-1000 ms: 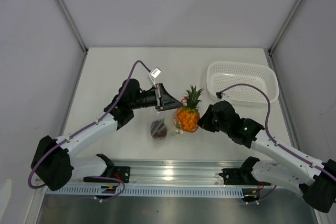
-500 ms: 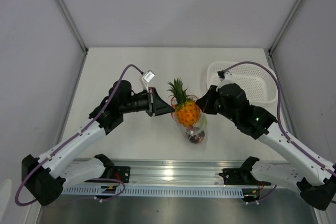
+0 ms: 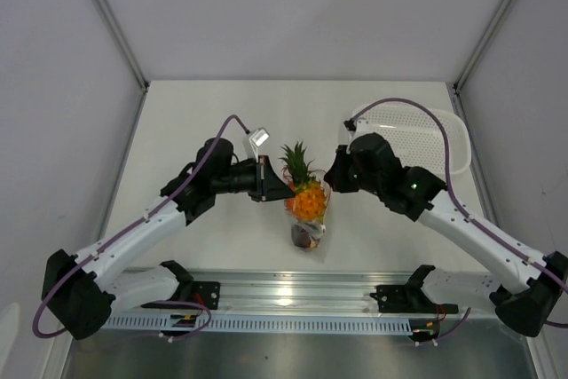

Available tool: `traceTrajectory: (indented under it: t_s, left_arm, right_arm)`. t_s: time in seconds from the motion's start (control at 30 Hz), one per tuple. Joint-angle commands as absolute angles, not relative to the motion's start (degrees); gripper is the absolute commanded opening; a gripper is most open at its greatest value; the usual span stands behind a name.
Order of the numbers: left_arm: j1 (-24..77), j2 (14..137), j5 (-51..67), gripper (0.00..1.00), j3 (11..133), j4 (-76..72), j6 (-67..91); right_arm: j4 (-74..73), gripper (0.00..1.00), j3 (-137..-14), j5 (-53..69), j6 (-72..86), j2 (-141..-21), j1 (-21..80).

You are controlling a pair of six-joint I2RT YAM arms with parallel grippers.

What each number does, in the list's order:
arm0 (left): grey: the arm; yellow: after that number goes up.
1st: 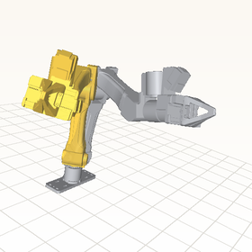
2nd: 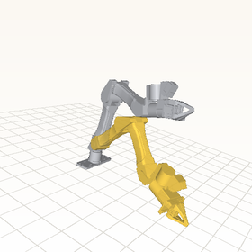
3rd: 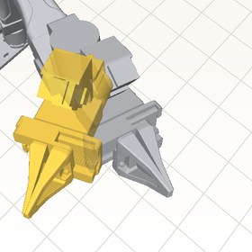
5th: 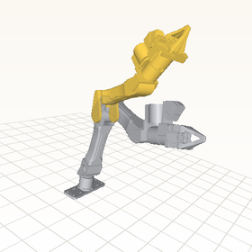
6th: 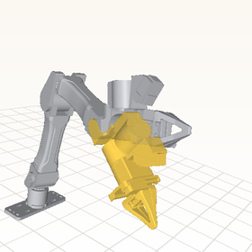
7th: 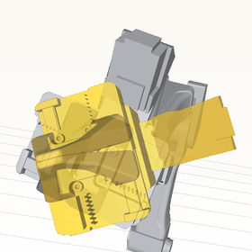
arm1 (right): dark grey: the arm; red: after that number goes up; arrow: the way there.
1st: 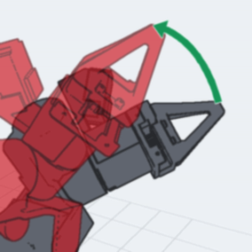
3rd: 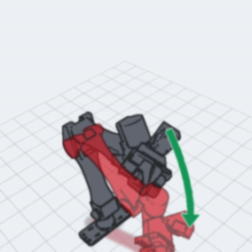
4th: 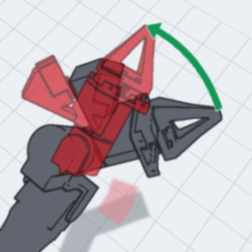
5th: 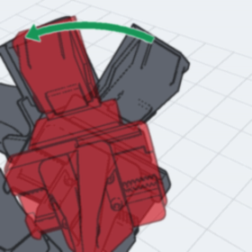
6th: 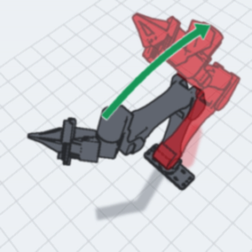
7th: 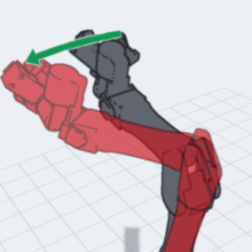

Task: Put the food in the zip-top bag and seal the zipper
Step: Adjust the zipper food storage bag at the center of the board.

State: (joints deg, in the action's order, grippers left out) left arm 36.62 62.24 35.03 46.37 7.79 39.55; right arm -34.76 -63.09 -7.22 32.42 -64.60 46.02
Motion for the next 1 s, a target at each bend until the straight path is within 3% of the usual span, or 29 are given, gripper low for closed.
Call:
traceTrajectory:
  t_s: [0.0, 0.17, 0.37, 0.6, 0.7, 0.83, 0.97]
  left_arm:
    - [37.2, 56.8, 34.9, 0.01, 52.6, 9.8, 38.0]
    - [37.4, 54.2, 32.1, 0.01, 49.6, 9.5, 38.1]
    - [34.9, 63.4, 34.6, 0.01, 41.0, 1.3, 40.1]
    - [33.8, 60.2, 33.7, 0.01, 57.9, 9.7, 36.5]
    - [34.5, 55.7, 34.3, 0.01, 59.3, 11.4, 37.3]
    - [34.9, 50.6, 31.7, 0.01, 54.6, 10.6, 38.6]
    - [33.8, 55.4, 32.3, 0.01, 46.3, 6.3, 39.3]
  right_arm:
    - [-35.9, 0.00, -71.5, -8.8, 29.3, -60.2, 47.7]
    - [-34.3, 0.00, -66.3, -9.1, 31.7, -58.1, 48.8]
    - [-28.7, 0.00, -59.9, -7.0, 30.2, -61.7, 45.5]
    - [-34.4, 0.00, -72.5, -8.7, 24.1, -64.5, 44.6]
    - [-37.2, 0.00, -75.7, -8.8, 24.6, -61.9, 45.3]
    - [-36.3, 0.00, -70.8, -7.5, 27.9, -57.4, 46.2]
    - [-28.9, 0.00, -63.0, -4.9, 28.7, -58.3, 44.2]
